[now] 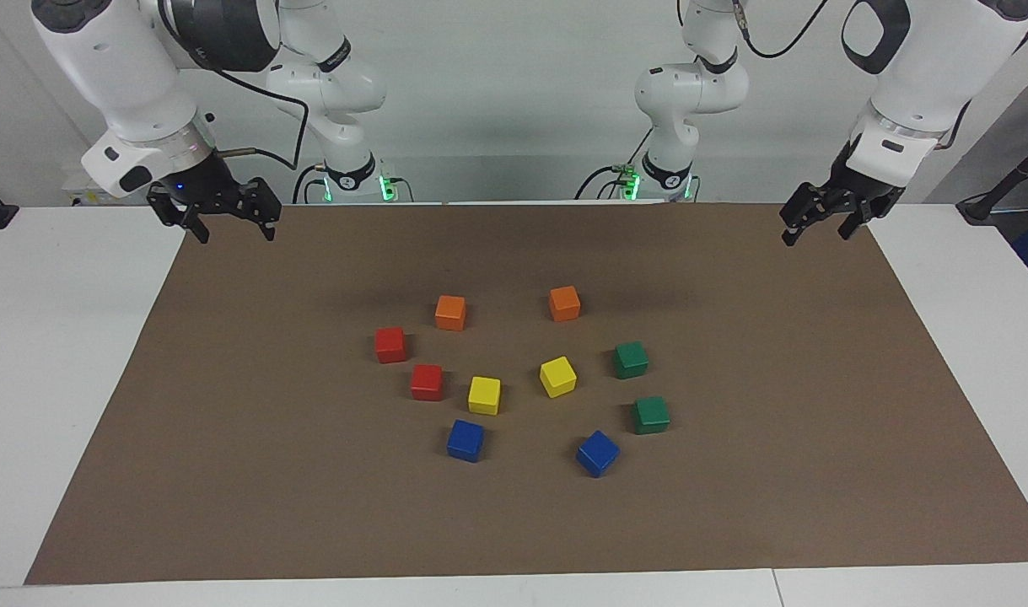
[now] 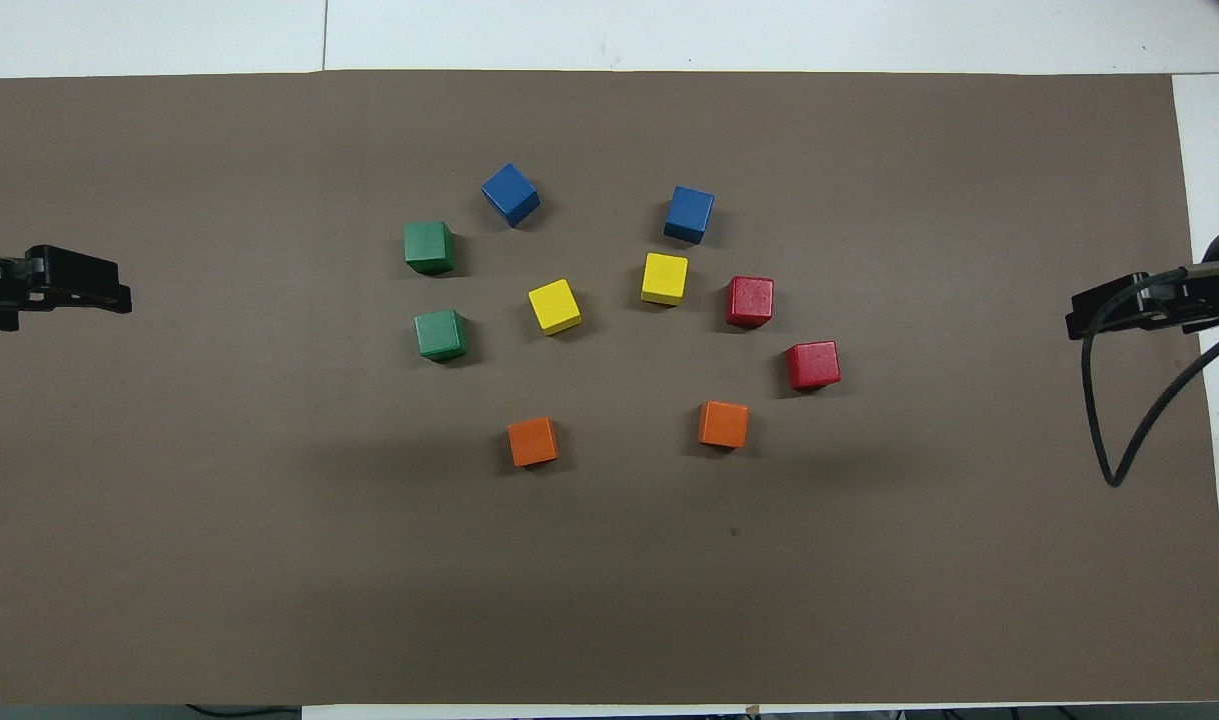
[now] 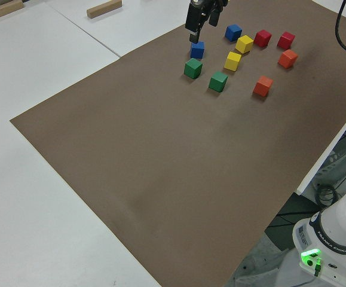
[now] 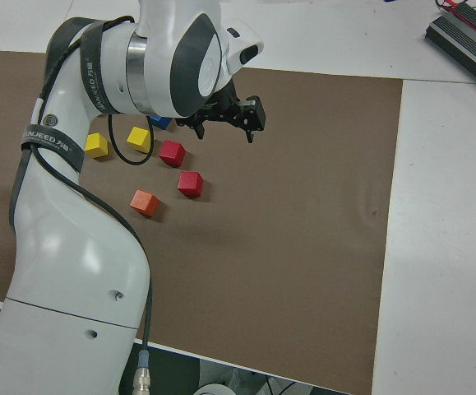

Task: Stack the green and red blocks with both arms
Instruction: 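Move the left gripper toward the green cubes while the right gripper approaches red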

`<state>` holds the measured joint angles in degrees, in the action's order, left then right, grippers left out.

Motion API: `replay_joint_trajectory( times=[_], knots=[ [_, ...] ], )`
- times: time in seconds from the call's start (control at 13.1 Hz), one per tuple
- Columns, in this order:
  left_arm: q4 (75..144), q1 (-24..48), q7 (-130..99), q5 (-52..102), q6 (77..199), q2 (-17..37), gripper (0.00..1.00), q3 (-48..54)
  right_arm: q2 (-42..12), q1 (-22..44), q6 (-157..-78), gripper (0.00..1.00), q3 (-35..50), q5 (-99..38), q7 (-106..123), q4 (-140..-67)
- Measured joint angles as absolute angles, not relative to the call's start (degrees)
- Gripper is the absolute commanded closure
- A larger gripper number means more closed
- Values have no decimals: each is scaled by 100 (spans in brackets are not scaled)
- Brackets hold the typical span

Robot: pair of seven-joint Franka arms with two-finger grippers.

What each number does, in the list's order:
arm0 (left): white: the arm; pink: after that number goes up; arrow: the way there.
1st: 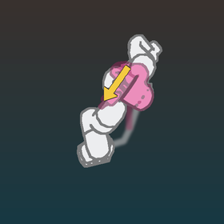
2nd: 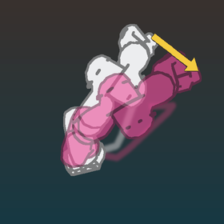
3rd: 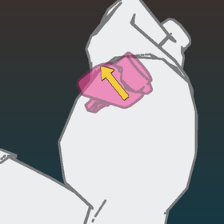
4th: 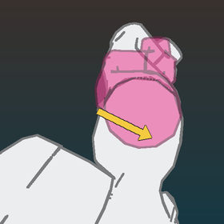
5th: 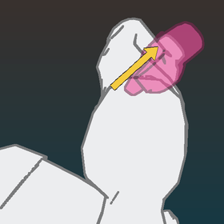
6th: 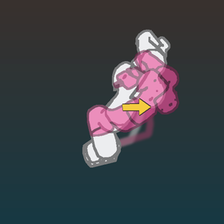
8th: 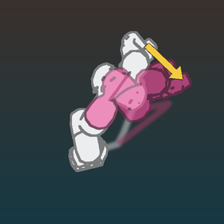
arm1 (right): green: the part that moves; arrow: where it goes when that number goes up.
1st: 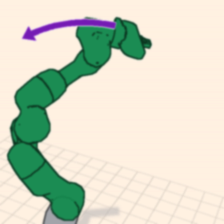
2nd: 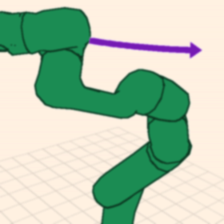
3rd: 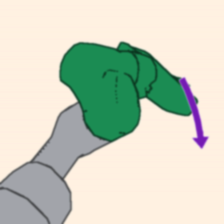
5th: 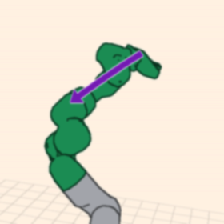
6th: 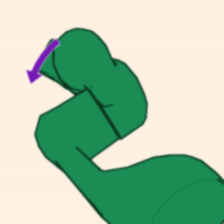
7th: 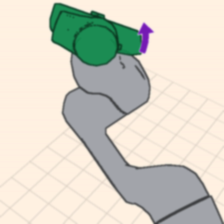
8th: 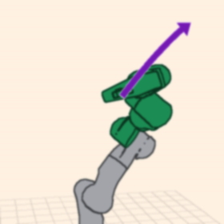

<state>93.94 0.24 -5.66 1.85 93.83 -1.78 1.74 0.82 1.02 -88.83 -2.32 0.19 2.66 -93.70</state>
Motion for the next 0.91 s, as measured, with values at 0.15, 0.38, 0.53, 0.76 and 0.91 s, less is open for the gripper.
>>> replay_joint_trajectory(
  times=[0.15,0.38,0.53,0.76,0.91],
  knots=[
    [9394,24,-566,185,9383,-178,0,174,86,102,-8883,0,-232,19,266,-9378],
    [9393,24,-563,185,9404,-178,0,174,93,101,-8883,0,-232,19,265,-9386],
    [9396,24,-558,185,9413,-179,0,175,96,87,-8884,0,-234,18,265,-9404],
    [9684,45,-547,189,9769,-223,0,232,245,130,-9484,0,-233,-22,140,-9896],
    [10050,236,-548,192,10146,-270,0,295,359,445,-10289,0,-223,-62,-310,-10515]
  ],
)
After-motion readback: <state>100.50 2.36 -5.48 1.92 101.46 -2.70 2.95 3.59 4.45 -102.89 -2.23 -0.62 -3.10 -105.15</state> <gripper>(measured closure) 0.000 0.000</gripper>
